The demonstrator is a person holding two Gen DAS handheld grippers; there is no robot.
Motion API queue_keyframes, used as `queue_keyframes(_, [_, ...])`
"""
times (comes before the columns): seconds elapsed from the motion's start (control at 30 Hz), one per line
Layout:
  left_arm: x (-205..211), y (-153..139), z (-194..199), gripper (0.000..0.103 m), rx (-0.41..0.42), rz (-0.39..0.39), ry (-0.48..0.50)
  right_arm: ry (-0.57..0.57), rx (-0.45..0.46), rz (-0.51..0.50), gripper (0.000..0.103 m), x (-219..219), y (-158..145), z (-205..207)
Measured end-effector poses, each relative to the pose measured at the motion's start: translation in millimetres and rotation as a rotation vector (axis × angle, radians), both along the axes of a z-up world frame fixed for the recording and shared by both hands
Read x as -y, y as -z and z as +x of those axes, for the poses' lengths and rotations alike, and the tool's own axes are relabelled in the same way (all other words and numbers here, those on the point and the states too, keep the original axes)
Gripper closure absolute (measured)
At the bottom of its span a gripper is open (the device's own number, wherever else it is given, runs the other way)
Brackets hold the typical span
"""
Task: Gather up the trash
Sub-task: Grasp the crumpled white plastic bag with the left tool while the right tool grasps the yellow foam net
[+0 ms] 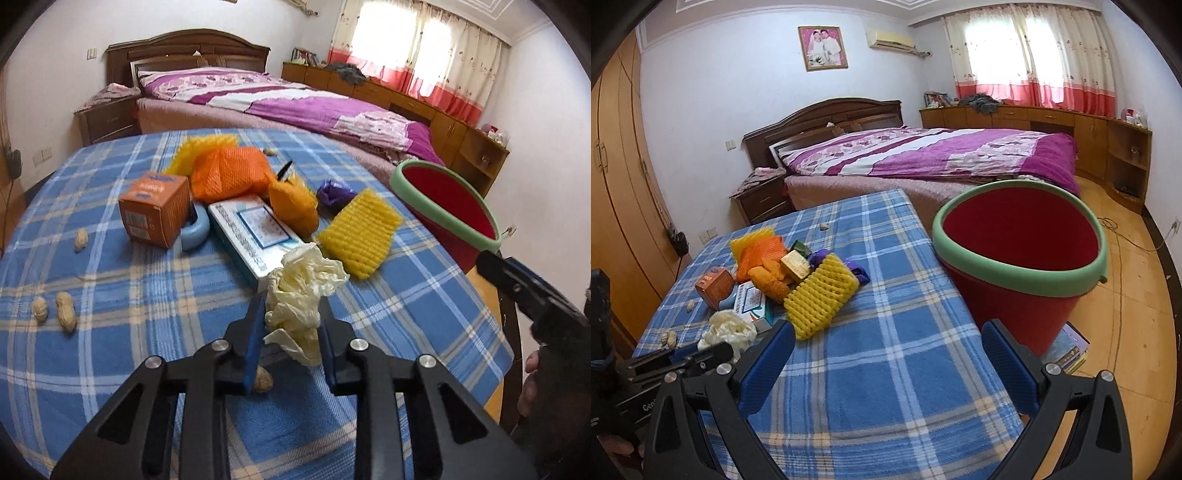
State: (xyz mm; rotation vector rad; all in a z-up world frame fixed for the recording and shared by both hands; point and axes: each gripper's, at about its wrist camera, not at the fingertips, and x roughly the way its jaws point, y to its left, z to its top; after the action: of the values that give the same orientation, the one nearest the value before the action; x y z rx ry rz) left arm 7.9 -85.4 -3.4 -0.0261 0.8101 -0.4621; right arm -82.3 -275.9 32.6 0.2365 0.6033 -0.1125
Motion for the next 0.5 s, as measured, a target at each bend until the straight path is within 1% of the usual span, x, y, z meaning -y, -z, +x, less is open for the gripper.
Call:
queue_keyframes(0.17, [-19.0, -18.2, 0.6, 0.078, 0.032, -0.035, -0.041, -0.04, -0.024, 0.01, 0.0, -9.7, -3.0, 16.1])
queue_keyframes(0.23, [-26.7, -25.4, 4.8, 0.078, 0.053, -0.034, -0.072, -0.058, -0.035, 0.018, 0.0, -13.5, -3.2, 24.5])
queue_keyframes(0.33, [-34.4, -30.4, 15.3, 0.078, 0.077, -0.012, -0.123, -0.078, -0.063, 0.014, 0.0, -22.1, 0.3, 38.4])
queue_keyframes(0.4, [-42.1, -31.0, 22.0, 0.078, 0.078, -0.014, -0.154, -0.093, -0.087, 0.011, 0.0, -27.0, 4.6, 47.3])
queue_keyframes(0.5, [-59.3, -31.7, 34.0, 0.078, 0.061, -0.048, -0.203, -0.117, -0.14, 0.018, 0.0, -36.8, 13.8, 64.7])
